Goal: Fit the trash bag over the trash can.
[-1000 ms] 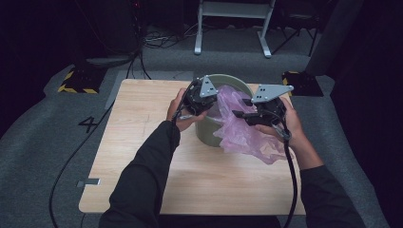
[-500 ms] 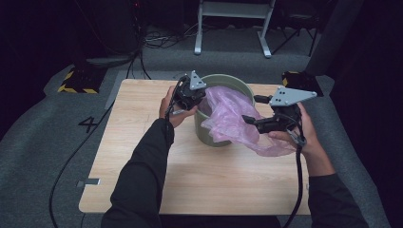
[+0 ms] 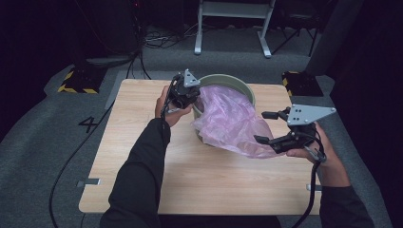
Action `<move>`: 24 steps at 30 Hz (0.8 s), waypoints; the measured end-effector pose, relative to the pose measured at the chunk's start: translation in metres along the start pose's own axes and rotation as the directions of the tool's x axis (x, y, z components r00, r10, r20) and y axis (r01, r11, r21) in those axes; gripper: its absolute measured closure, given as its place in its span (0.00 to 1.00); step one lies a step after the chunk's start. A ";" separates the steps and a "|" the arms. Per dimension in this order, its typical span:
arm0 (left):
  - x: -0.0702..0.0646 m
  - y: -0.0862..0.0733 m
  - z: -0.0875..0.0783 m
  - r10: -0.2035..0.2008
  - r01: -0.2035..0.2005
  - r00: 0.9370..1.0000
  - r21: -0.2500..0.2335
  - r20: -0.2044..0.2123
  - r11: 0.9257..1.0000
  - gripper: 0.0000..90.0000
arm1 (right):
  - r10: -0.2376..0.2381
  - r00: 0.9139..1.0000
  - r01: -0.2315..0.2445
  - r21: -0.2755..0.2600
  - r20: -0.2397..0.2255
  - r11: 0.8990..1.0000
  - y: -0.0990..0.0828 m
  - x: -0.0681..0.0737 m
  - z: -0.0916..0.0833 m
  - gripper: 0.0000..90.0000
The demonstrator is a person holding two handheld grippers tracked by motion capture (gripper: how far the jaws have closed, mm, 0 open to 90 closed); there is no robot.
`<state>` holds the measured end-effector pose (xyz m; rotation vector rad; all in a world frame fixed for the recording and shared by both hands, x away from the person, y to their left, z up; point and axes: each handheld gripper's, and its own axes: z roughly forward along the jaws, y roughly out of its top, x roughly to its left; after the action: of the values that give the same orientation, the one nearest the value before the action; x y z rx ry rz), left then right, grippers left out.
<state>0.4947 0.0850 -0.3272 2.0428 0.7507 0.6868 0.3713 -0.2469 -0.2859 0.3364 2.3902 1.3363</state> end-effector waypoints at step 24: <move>-0.037 -0.017 -0.081 0.087 -0.039 0.968 -0.203 0.237 0.978 0.20 | 0.011 0.997 -0.011 -0.007 0.079 1.000 -0.007 -0.007 0.032 1.00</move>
<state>0.4089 0.1088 -0.3081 1.9306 0.4577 0.5099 0.3913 -0.2289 -0.3051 0.3938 2.3222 1.3102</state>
